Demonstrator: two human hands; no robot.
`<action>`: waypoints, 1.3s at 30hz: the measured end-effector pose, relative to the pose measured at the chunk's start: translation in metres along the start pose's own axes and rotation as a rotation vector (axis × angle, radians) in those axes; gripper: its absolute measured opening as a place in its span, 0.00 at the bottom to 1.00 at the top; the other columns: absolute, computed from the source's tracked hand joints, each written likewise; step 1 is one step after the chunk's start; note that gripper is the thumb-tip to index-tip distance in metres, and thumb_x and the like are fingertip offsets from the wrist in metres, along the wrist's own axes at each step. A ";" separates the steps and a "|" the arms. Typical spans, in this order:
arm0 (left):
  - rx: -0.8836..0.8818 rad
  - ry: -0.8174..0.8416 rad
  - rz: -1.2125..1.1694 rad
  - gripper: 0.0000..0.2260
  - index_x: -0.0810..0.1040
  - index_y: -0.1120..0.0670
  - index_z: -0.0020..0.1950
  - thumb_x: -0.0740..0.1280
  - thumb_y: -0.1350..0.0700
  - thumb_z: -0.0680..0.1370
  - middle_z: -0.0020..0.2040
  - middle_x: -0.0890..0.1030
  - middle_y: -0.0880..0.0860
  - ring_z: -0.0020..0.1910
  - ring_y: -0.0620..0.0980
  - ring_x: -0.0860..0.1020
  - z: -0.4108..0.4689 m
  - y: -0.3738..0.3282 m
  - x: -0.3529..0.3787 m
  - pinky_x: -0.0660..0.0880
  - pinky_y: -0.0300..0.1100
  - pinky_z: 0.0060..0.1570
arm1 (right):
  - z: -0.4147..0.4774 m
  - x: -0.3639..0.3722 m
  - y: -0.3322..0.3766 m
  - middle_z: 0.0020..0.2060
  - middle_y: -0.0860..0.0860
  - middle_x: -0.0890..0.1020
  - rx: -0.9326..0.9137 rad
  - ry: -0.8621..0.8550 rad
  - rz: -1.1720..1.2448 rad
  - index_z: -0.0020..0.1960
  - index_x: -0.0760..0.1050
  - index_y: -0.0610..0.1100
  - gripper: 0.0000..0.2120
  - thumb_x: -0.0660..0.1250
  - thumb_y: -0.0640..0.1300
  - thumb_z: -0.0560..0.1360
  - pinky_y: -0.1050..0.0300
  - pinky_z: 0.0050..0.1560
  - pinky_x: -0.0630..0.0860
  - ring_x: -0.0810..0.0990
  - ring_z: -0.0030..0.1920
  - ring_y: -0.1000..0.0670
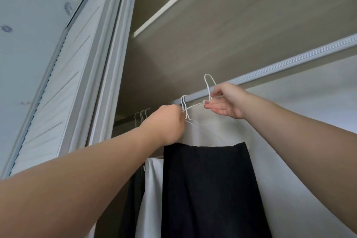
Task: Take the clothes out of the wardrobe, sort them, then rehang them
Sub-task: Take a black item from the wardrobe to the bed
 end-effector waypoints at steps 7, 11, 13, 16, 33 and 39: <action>-0.001 0.058 0.165 0.10 0.77 0.57 0.48 0.56 0.59 0.80 0.45 0.80 0.55 0.43 0.56 0.78 0.015 0.014 0.022 0.77 0.49 0.44 | 0.029 0.016 -0.036 0.53 0.39 0.81 0.113 0.051 -0.081 0.52 0.70 0.41 0.07 0.61 0.42 0.76 0.56 0.38 0.78 0.84 0.42 0.46; 0.069 -0.038 0.481 0.05 0.70 0.52 0.46 0.58 0.61 0.78 0.46 0.77 0.53 0.40 0.53 0.69 0.012 0.020 0.025 0.65 0.46 0.40 | 0.037 0.020 -0.050 0.46 0.44 0.83 0.046 0.006 -0.245 0.50 0.74 0.42 0.05 0.63 0.42 0.75 0.56 0.39 0.77 0.84 0.40 0.48; 0.113 -0.053 0.568 0.07 0.74 0.52 0.51 0.59 0.61 0.78 0.48 0.72 0.52 0.44 0.53 0.66 0.013 0.022 0.026 0.63 0.47 0.45 | 0.039 0.026 -0.052 0.43 0.47 0.79 0.012 -0.018 -0.300 0.48 0.74 0.44 0.04 0.65 0.45 0.76 0.56 0.37 0.76 0.79 0.38 0.49; 0.092 -0.033 0.613 0.09 0.76 0.53 0.53 0.60 0.62 0.78 0.50 0.72 0.53 0.46 0.53 0.65 0.014 0.020 0.028 0.63 0.47 0.45 | 0.037 0.040 -0.050 0.46 0.49 0.73 -0.009 -0.053 -0.379 0.49 0.73 0.45 0.06 0.63 0.47 0.77 0.52 0.44 0.73 0.74 0.45 0.48; -0.015 0.138 0.753 0.19 0.67 0.59 0.70 0.60 0.62 0.79 0.63 0.74 0.58 0.60 0.62 0.76 -0.002 0.017 0.033 0.68 0.51 0.47 | 0.028 0.082 -0.066 0.67 0.44 0.72 0.015 0.015 -0.434 0.73 0.66 0.45 0.23 0.51 0.52 0.81 0.53 0.55 0.65 0.71 0.61 0.43; 0.056 0.128 0.870 0.19 0.68 0.56 0.72 0.58 0.51 0.82 0.68 0.73 0.57 0.67 0.59 0.69 -0.032 0.010 0.011 0.64 0.55 0.64 | -0.018 0.073 -0.074 0.64 0.44 0.76 -0.183 0.027 -0.467 0.67 0.73 0.43 0.20 0.56 0.53 0.82 0.51 0.59 0.68 0.74 0.63 0.44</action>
Point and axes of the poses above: each hand's wrist, its own z-axis towards the middle knuckle, its own x-axis out of the palm, y = z × x, the point moved 3 cm from there along z, towards the middle knuckle
